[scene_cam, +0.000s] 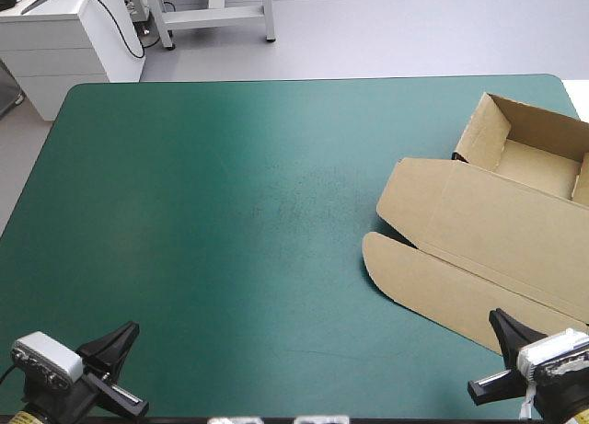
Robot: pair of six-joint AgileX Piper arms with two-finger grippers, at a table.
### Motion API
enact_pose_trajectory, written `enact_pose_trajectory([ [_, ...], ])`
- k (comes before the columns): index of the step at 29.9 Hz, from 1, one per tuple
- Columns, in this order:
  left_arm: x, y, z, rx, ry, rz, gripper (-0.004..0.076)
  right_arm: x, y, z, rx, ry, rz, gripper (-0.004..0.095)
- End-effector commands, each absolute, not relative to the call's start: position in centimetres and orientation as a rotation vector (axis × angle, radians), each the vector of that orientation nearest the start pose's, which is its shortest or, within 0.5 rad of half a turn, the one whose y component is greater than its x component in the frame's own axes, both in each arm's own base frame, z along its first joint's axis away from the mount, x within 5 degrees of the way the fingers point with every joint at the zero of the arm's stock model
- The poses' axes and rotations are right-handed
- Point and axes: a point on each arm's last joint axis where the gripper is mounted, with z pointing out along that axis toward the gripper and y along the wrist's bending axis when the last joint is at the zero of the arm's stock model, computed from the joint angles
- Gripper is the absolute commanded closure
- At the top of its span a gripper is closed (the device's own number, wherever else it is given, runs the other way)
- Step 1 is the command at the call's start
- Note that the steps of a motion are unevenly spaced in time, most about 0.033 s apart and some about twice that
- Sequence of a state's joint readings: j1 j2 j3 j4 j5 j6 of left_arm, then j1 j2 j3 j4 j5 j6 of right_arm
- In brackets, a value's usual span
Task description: Fold the box
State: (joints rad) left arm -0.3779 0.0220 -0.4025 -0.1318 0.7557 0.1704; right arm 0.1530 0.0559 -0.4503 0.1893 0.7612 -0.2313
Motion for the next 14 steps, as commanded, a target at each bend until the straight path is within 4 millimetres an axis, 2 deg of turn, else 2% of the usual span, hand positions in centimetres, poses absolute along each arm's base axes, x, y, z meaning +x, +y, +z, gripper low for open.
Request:
enact_pose_trajectory([
  [1, 1.58, -1.56, 28.76, 0.452, 1.728, -0.321, 0.0731, 2.12, 1.43, 29.35, -0.318, 1.767, 0.141, 0.0929],
  [14, 1.58, -1.56, 28.76, 0.452, 1.728, -0.321, 0.0731, 2.15, 1.43, 29.33, -0.317, 1.764, 0.141, 0.0929],
])
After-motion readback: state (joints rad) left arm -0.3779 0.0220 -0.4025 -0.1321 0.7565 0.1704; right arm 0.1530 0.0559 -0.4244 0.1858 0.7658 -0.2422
